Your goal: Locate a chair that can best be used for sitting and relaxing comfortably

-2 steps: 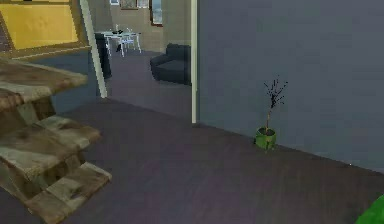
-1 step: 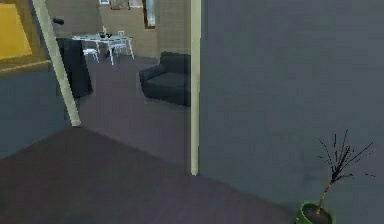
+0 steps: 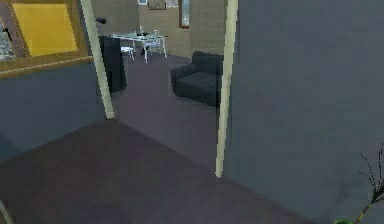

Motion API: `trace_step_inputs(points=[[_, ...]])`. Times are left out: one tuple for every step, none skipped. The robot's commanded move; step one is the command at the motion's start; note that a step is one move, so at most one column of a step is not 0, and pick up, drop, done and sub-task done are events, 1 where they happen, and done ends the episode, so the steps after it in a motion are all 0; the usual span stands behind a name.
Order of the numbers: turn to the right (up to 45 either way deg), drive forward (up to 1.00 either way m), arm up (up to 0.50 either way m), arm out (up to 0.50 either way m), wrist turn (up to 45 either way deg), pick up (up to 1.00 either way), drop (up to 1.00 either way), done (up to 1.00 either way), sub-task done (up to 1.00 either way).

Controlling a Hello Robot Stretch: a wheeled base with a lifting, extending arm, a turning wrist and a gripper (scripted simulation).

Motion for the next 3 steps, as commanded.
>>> trace_step_inputs(points=[[-3.0,0.00,0.00,0.00,0.0,0.00,0.00,0.00,0.00],[0.0,0.20,0.00,0.00,0.0,0.00,0.00,0.00,0.00],[-6.0,0.00,0.00,0.00,0.0,0.00,0.00,0.00,0.00]])
